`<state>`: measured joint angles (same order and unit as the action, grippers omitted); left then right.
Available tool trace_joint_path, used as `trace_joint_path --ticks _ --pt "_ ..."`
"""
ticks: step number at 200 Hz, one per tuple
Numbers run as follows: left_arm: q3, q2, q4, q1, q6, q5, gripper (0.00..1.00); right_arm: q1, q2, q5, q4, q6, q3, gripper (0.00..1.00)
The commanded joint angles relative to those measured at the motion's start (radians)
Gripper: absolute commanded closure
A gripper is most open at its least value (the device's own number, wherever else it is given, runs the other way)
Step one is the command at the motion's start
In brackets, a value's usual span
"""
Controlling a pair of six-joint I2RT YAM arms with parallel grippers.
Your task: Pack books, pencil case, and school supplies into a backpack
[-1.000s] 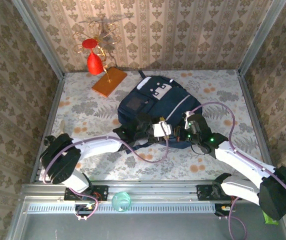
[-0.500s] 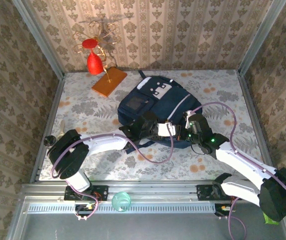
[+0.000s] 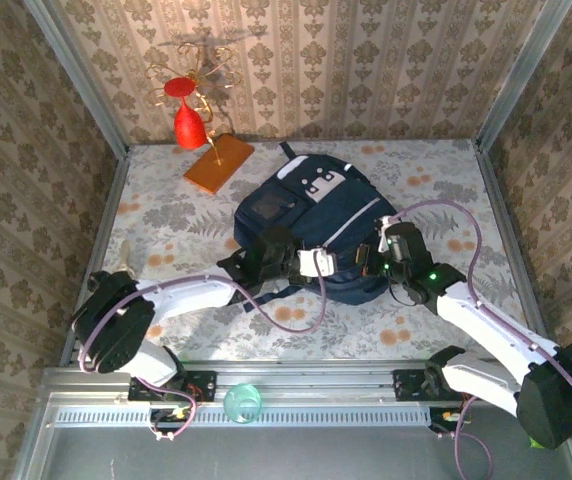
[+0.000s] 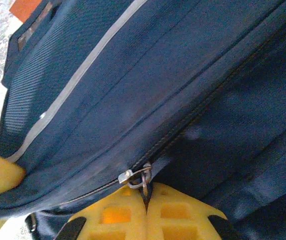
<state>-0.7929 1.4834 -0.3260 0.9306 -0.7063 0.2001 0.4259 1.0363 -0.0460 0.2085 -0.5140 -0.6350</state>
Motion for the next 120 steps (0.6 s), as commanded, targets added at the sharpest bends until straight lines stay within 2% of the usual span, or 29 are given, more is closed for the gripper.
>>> trace_joint_path --ticks 1,37,59,90,106,120 --pt "0.047 -0.075 0.084 -0.048 0.036 -0.001 1.00 -0.056 0.009 0.119 0.096 0.025 -0.049 1.00" --pt "0.129 -0.167 0.096 -0.108 0.090 0.016 1.00 -0.081 0.042 0.127 0.150 0.042 -0.112 1.00" --pt "0.184 -0.216 0.066 -0.150 0.139 0.013 1.00 -0.068 0.040 0.025 0.092 0.053 -0.101 1.00" --pt "0.178 -0.265 0.081 -0.144 0.231 0.030 0.62 0.007 0.033 -0.031 0.027 0.059 -0.089 1.00" --pt "0.155 -0.282 0.087 -0.103 0.272 0.044 0.49 0.035 0.025 -0.032 0.008 0.059 -0.082 1.00" --pt "0.122 -0.270 0.103 -0.046 0.267 0.010 0.42 0.053 0.024 -0.037 -0.010 0.055 -0.077 1.00"
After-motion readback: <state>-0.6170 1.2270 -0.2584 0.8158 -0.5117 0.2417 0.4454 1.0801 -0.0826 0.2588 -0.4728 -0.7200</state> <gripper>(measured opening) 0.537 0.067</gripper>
